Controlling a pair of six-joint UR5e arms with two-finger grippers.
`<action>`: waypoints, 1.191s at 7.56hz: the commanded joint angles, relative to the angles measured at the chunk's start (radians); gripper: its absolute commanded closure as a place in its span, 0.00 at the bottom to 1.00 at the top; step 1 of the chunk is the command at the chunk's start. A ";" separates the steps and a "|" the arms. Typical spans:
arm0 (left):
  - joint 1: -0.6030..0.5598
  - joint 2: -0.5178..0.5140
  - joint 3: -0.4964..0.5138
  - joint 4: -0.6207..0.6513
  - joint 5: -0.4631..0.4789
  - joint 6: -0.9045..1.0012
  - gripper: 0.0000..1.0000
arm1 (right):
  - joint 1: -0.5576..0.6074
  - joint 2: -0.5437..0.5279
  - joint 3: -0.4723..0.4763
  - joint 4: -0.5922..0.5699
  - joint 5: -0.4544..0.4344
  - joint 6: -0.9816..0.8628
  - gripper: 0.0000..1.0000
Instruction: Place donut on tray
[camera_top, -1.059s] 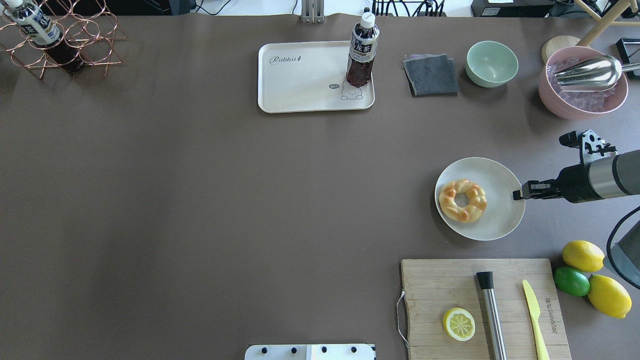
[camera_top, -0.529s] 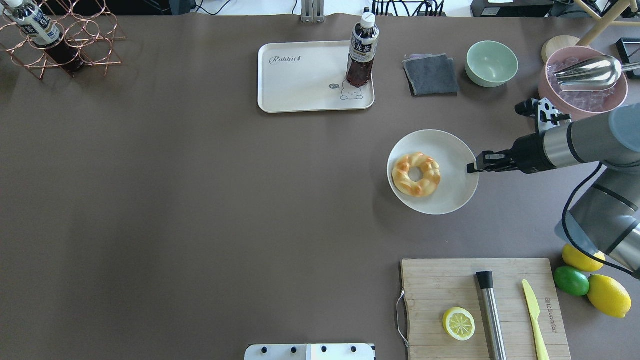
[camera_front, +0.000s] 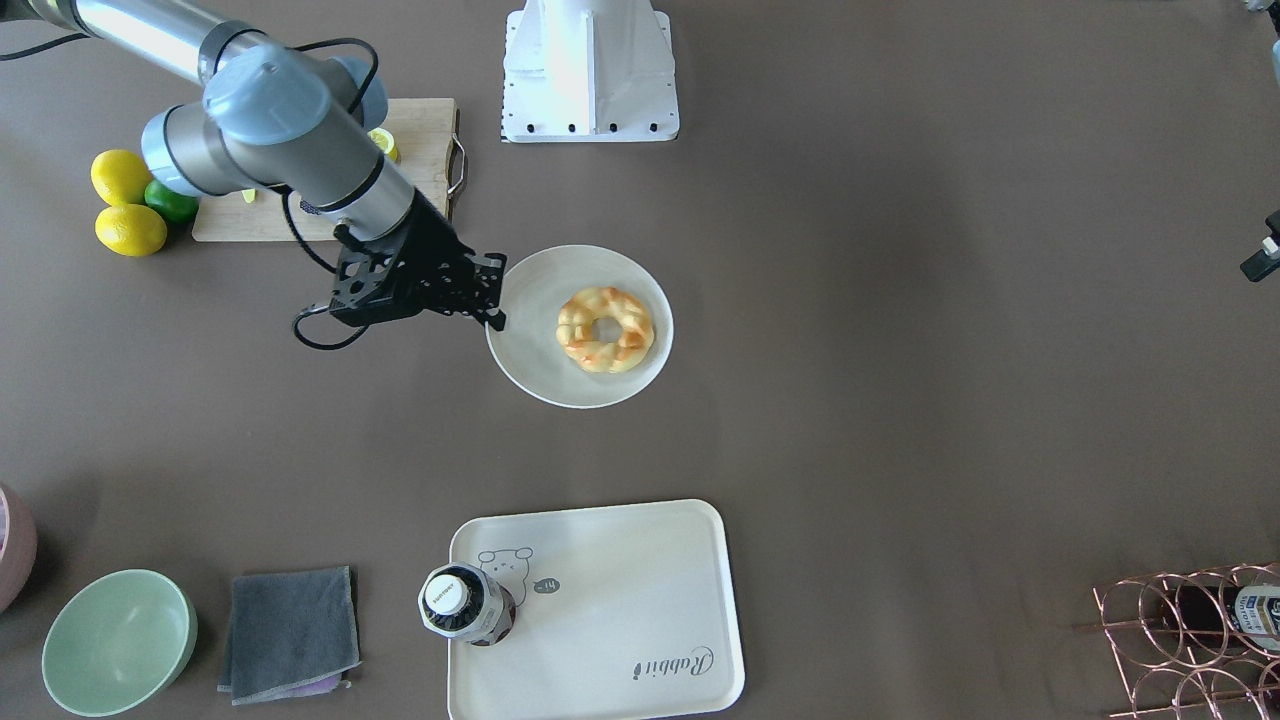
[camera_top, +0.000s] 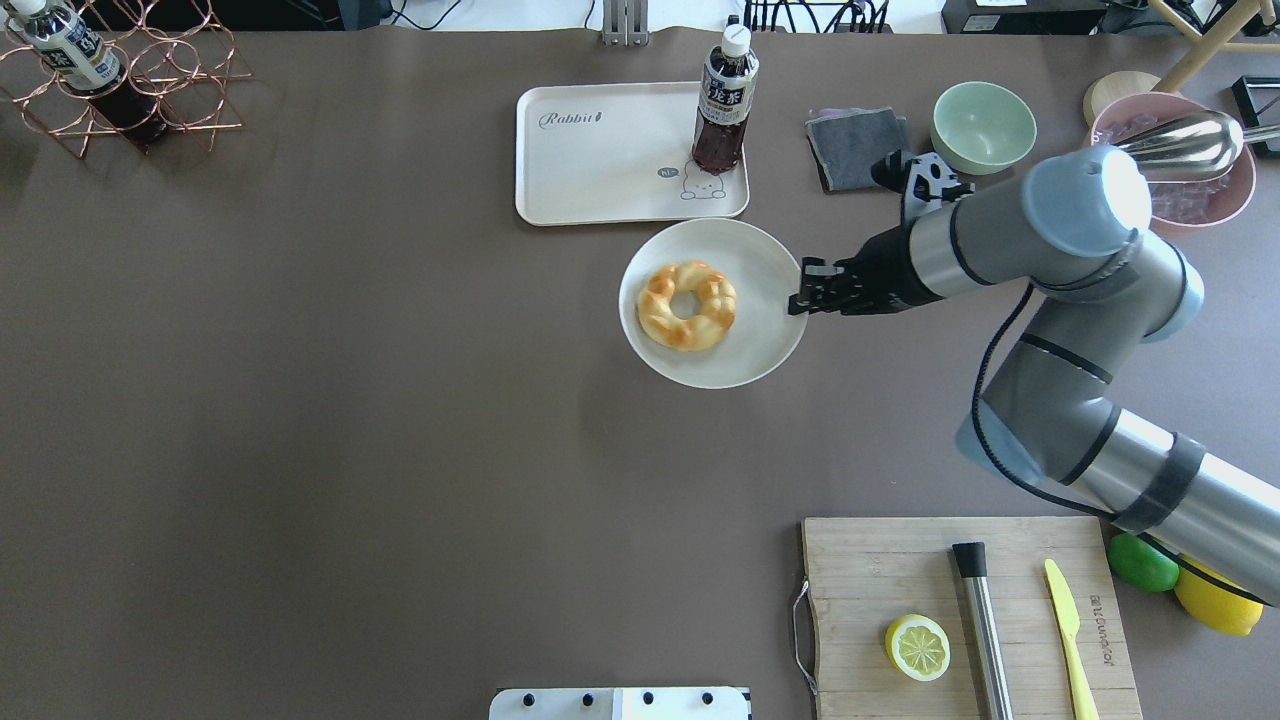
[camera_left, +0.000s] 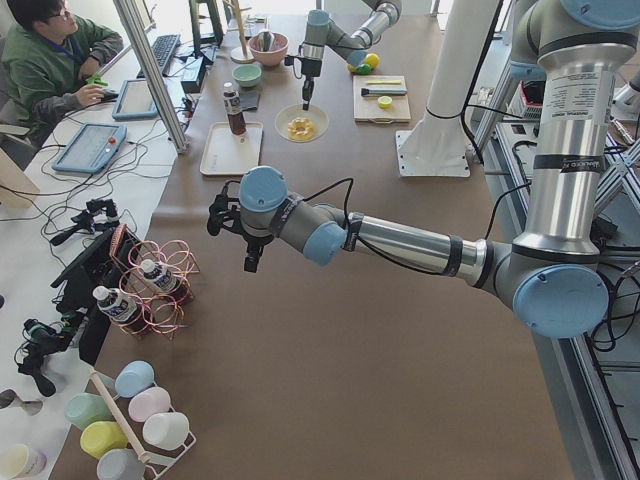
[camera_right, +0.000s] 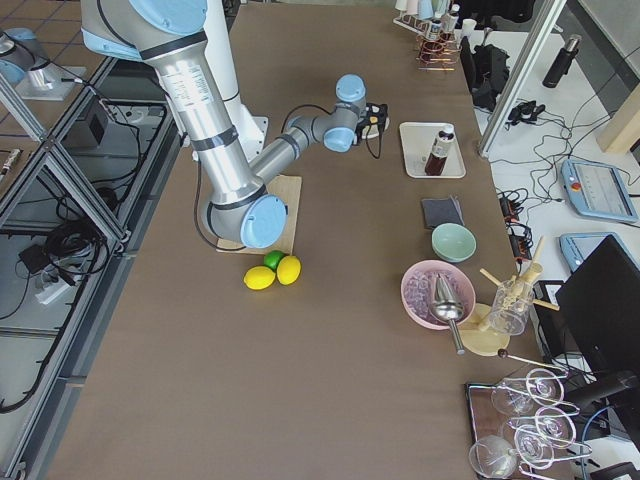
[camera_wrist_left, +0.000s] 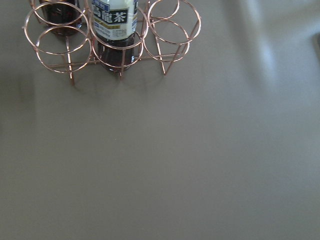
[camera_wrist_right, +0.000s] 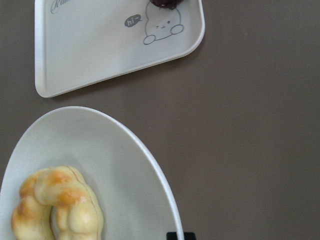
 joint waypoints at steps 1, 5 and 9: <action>0.086 -0.026 -0.017 -0.083 -0.007 -0.215 0.01 | -0.161 0.247 0.010 -0.243 -0.155 0.179 1.00; 0.197 -0.014 -0.055 -0.194 0.002 -0.400 0.03 | -0.333 0.557 -0.225 -0.337 -0.476 0.411 1.00; 0.265 0.021 -0.117 -0.198 0.002 -0.408 0.48 | -0.382 0.616 -0.276 -0.329 -0.597 0.534 1.00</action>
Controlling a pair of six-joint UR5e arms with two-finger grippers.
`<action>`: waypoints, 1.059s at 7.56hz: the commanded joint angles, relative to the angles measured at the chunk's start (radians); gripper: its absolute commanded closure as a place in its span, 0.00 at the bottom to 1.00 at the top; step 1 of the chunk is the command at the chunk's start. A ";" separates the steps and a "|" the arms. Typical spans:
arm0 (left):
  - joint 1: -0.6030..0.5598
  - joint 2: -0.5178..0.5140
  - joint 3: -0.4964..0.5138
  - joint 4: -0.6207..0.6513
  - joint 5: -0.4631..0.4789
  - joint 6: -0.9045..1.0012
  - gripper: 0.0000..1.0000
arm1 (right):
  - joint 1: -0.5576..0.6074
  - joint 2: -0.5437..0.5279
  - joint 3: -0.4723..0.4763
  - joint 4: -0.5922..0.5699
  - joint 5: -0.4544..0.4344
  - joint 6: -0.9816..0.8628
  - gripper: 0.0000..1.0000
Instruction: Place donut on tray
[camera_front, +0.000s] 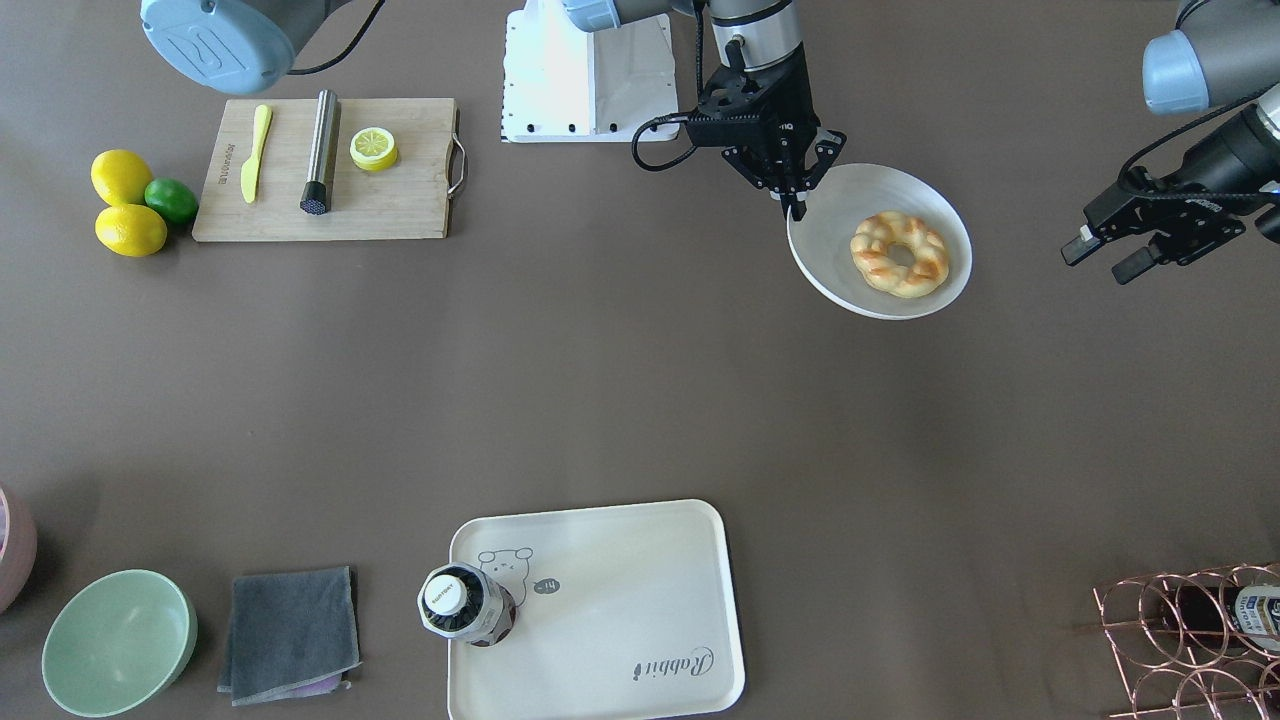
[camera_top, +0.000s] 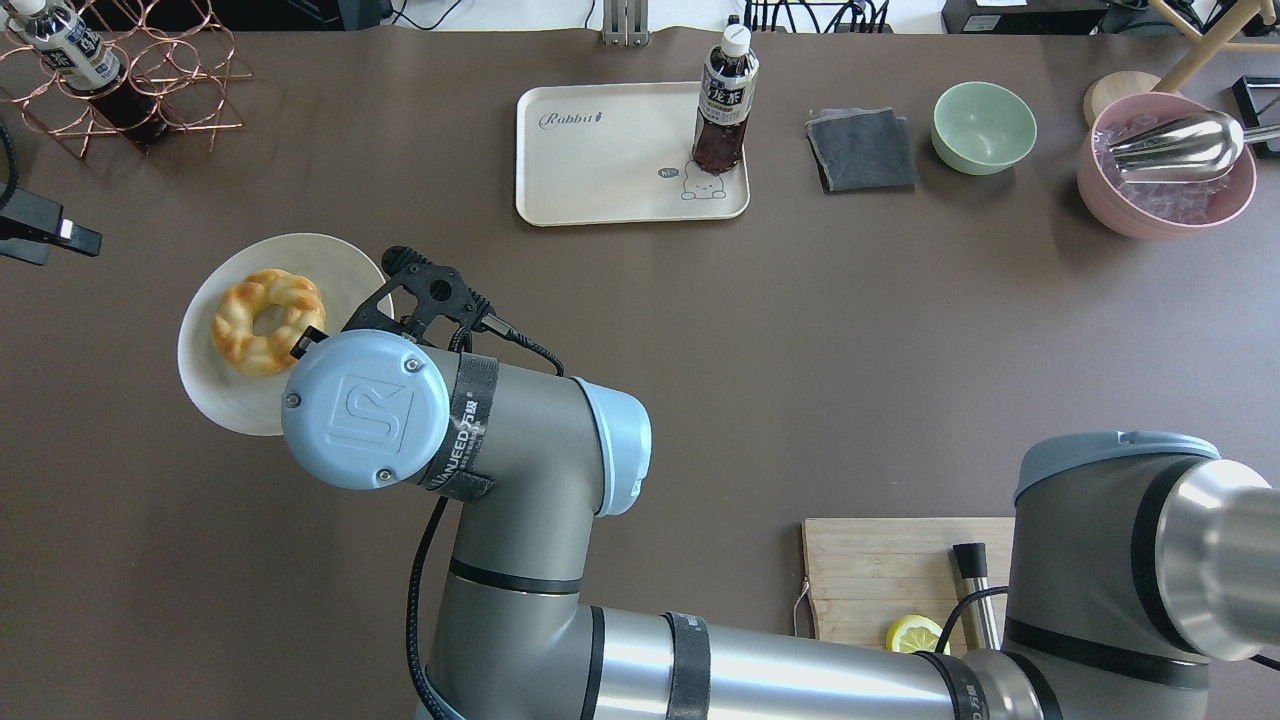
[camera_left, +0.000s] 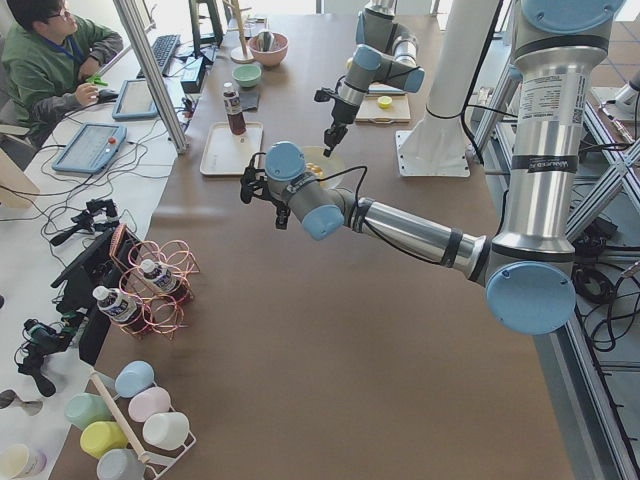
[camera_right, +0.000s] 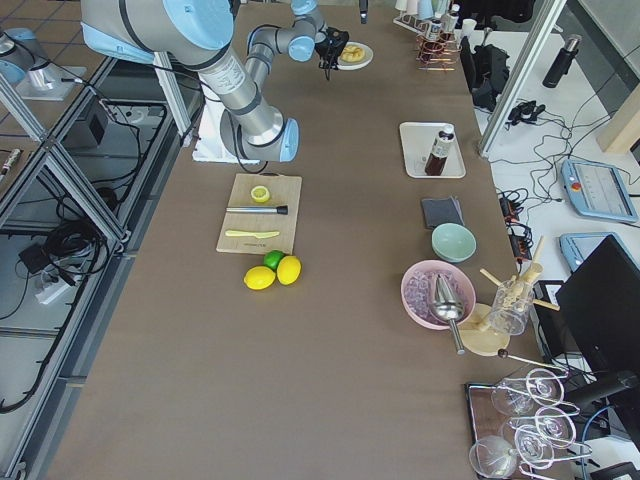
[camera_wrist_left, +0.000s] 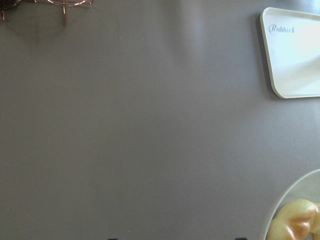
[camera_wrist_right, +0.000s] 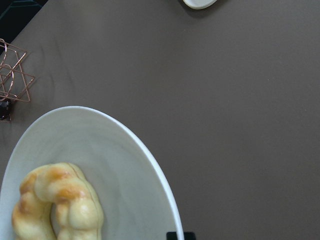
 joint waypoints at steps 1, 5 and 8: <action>0.032 0.025 -0.029 -0.032 -0.003 -0.008 0.52 | -0.011 0.079 -0.075 0.001 -0.045 0.050 1.00; 0.084 0.047 -0.061 -0.108 -0.002 -0.100 0.52 | -0.008 0.095 -0.090 0.001 -0.048 0.050 1.00; 0.092 0.045 -0.062 -0.108 -0.002 -0.101 0.54 | -0.011 0.095 -0.090 0.001 -0.048 0.050 1.00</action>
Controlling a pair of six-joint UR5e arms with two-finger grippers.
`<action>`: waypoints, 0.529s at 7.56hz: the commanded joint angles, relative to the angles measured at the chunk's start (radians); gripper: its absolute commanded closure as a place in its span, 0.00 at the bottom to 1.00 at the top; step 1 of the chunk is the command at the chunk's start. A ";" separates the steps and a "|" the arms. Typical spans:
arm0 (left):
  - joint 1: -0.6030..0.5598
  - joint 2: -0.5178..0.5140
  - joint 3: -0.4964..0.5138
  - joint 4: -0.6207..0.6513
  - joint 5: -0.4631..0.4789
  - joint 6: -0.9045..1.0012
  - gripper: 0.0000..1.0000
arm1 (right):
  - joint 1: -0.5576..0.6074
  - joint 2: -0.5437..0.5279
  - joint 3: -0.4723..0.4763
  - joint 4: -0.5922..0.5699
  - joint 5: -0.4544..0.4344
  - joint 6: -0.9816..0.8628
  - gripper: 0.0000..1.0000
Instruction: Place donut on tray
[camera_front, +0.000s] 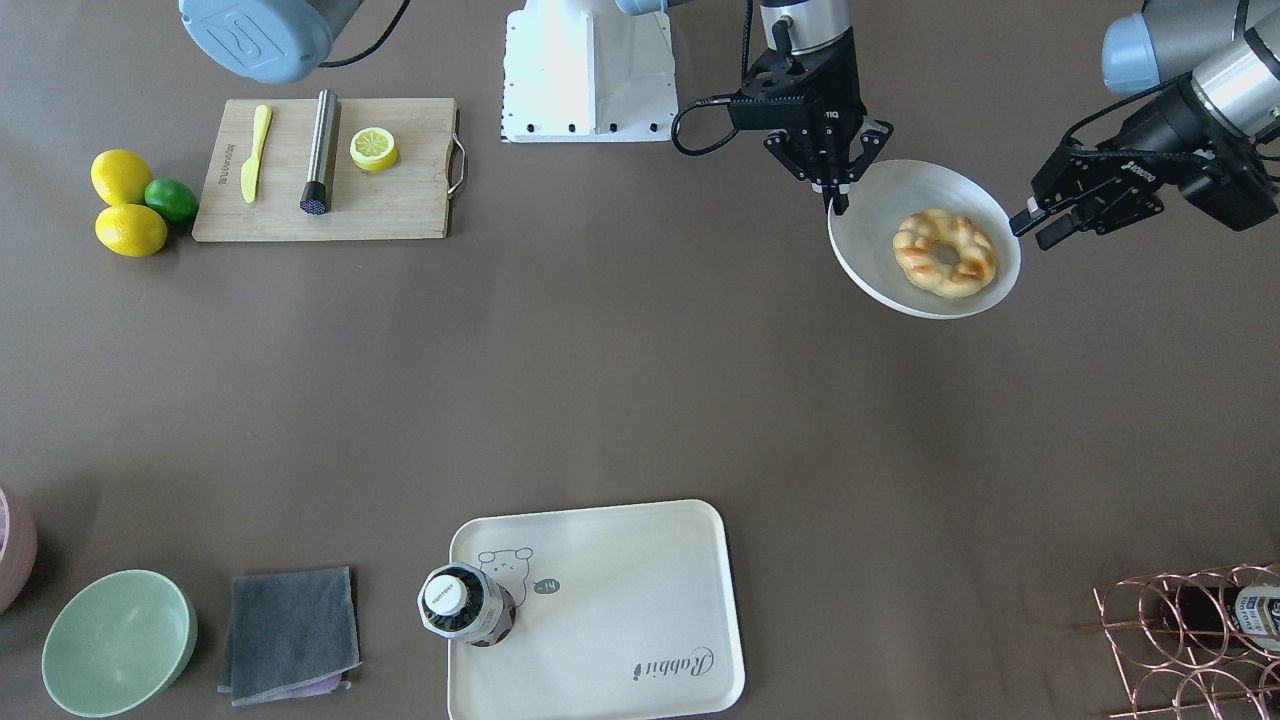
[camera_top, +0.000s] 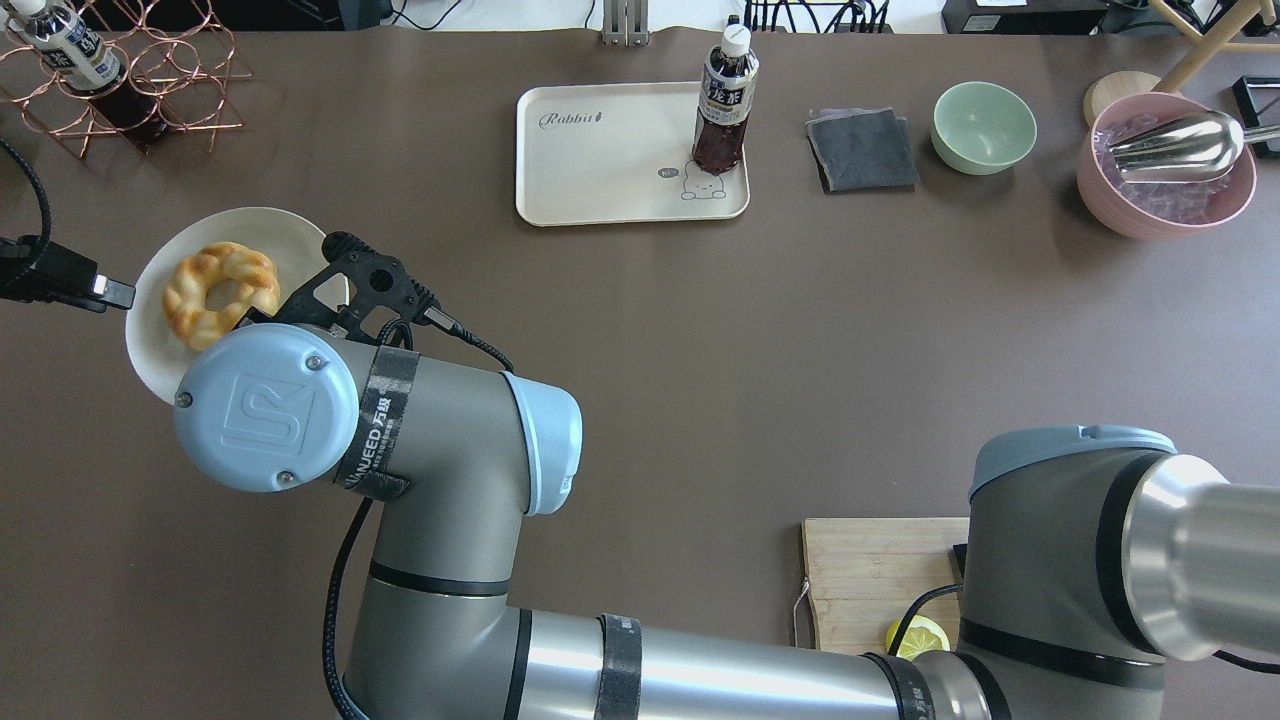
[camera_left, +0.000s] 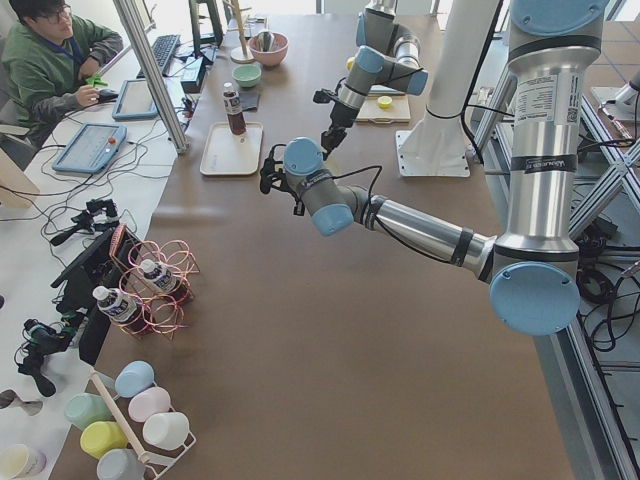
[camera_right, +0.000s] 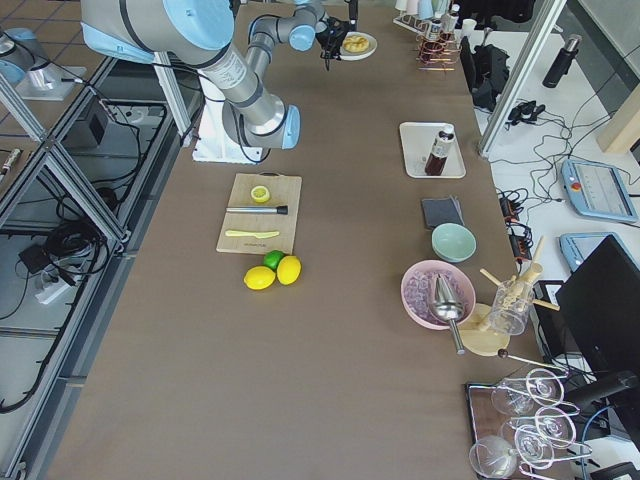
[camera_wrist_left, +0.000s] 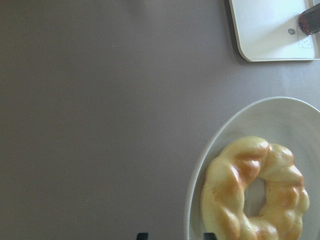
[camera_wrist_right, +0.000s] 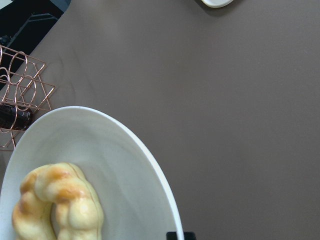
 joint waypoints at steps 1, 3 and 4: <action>0.014 -0.001 -0.001 -0.003 0.001 -0.011 0.55 | -0.002 0.003 0.001 0.001 0.000 0.000 1.00; 0.016 -0.001 0.000 -0.003 0.003 -0.011 0.56 | -0.002 0.012 0.000 -0.001 0.000 0.000 1.00; 0.016 -0.001 0.000 -0.003 0.003 -0.011 0.64 | 0.000 0.012 0.000 -0.001 0.000 0.000 1.00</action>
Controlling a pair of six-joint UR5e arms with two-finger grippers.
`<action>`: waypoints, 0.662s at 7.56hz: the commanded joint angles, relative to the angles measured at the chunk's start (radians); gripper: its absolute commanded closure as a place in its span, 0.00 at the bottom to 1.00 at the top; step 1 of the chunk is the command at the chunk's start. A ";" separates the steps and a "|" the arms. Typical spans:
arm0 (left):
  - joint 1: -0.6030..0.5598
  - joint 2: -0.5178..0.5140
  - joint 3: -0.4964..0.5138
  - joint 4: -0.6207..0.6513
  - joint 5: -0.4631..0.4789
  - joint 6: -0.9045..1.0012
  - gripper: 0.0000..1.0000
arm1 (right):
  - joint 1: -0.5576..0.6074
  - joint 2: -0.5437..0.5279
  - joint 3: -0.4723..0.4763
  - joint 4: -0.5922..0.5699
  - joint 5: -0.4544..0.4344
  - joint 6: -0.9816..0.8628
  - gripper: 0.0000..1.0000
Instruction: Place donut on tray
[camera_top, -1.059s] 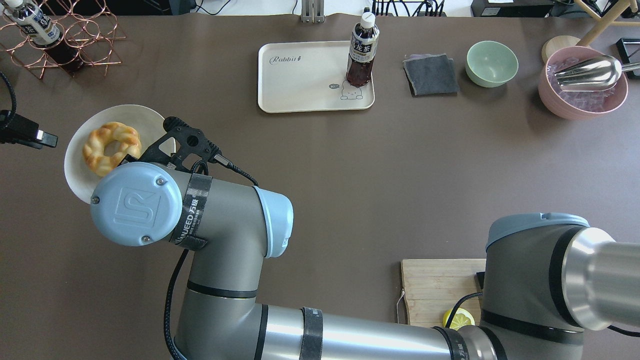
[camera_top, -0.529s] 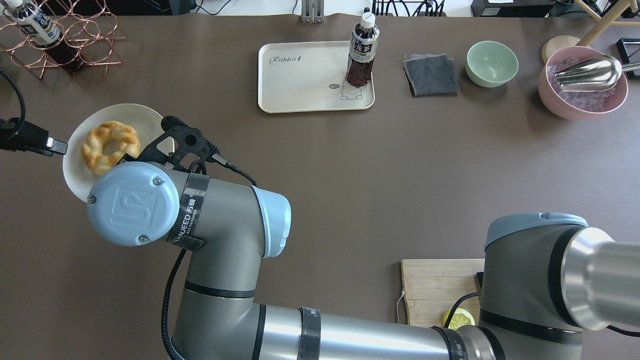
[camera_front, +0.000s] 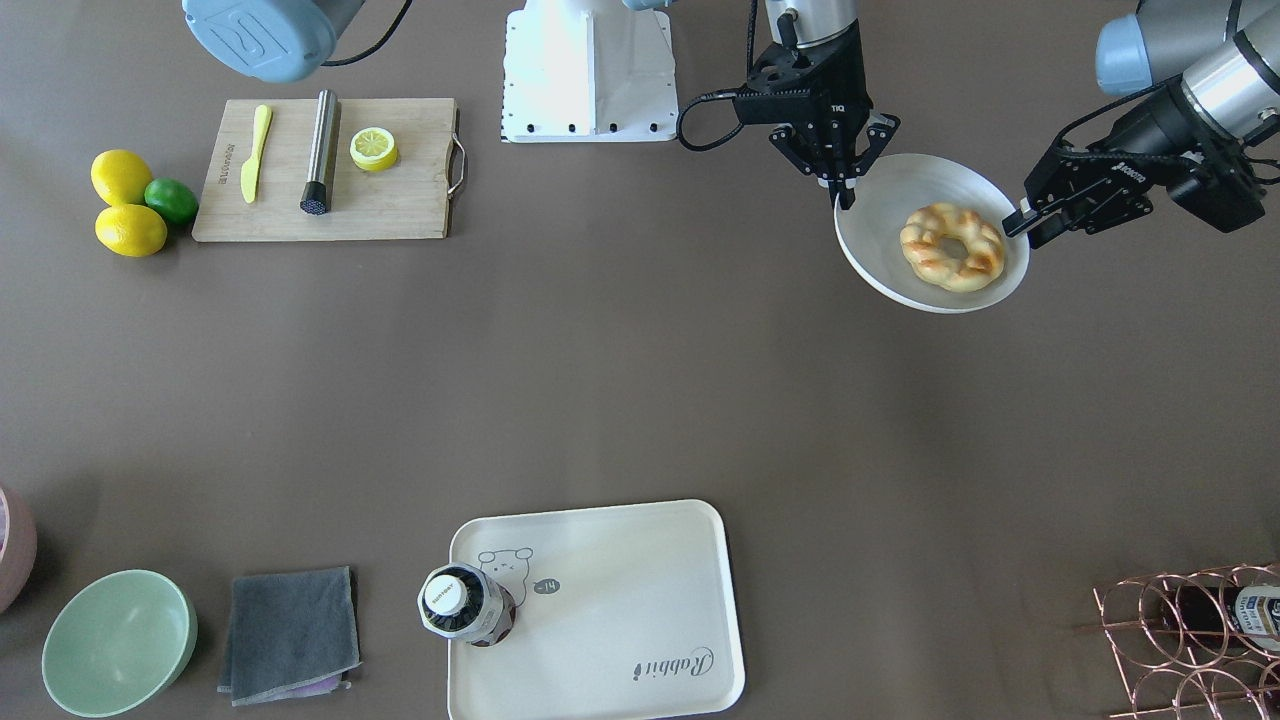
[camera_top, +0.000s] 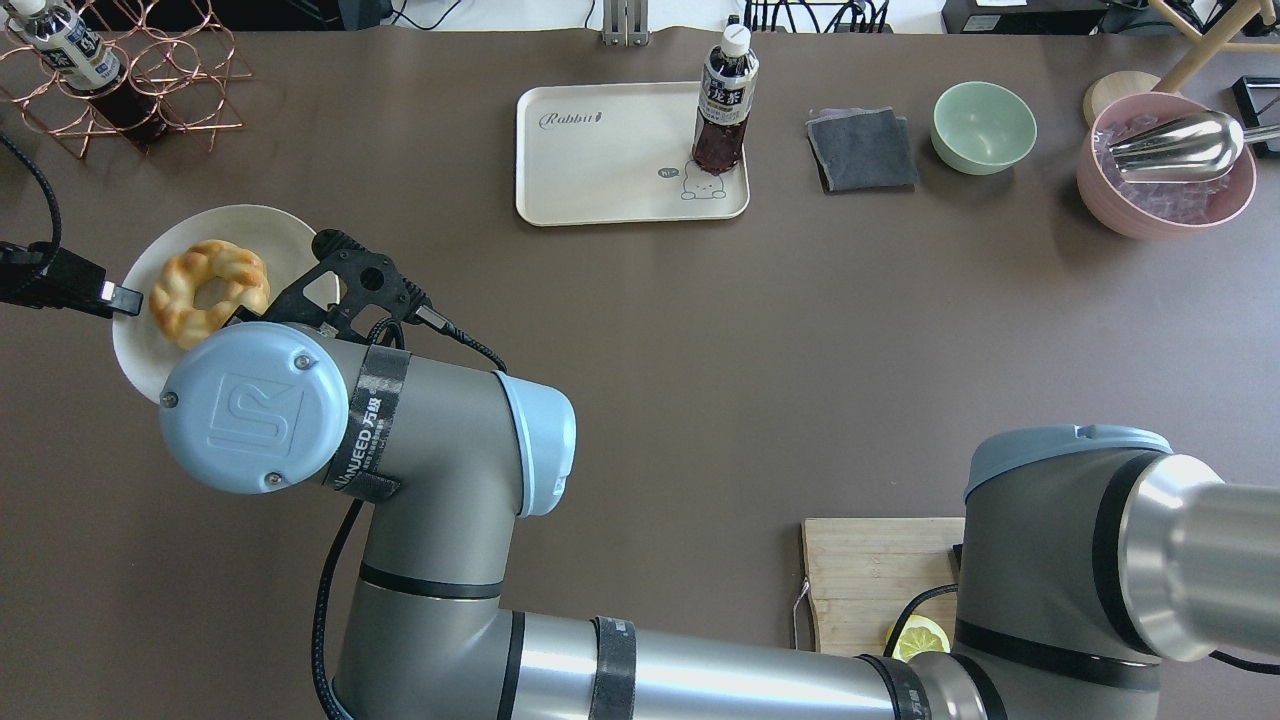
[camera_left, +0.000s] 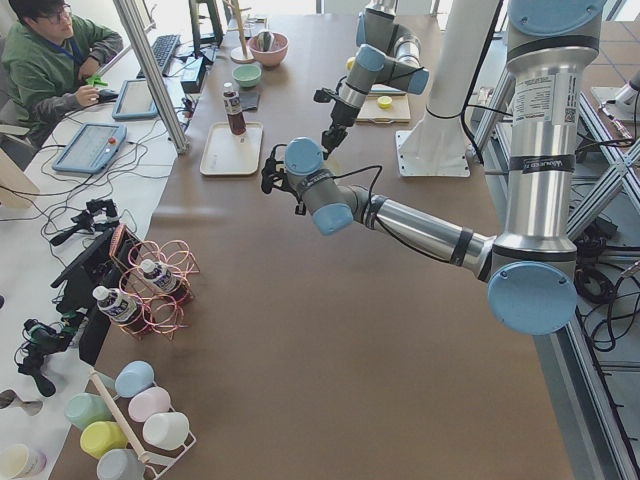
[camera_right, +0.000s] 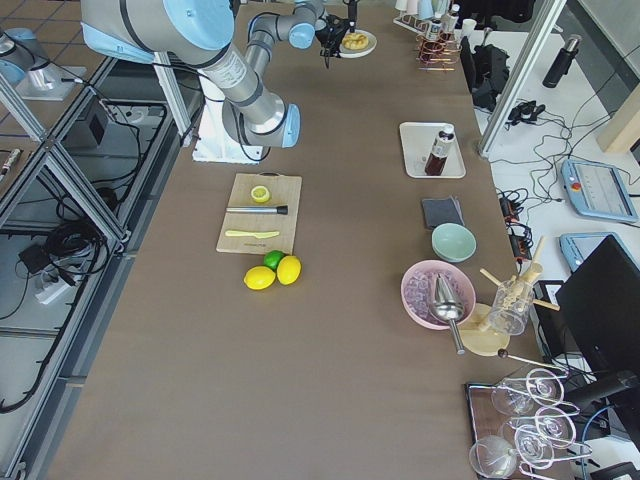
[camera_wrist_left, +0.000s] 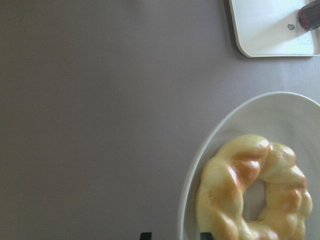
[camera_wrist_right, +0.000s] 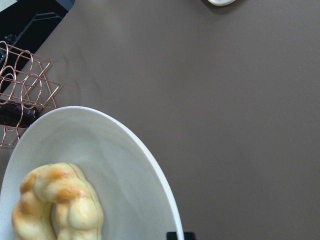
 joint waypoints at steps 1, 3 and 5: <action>0.001 0.000 0.000 0.000 0.000 -0.001 0.86 | 0.001 0.002 0.000 0.001 0.002 -0.001 1.00; 0.001 0.002 0.002 -0.020 0.000 -0.001 1.00 | 0.001 -0.001 0.001 -0.001 0.003 -0.006 1.00; 0.001 0.002 0.004 -0.020 0.000 -0.001 1.00 | 0.001 -0.001 0.004 0.001 0.005 -0.006 1.00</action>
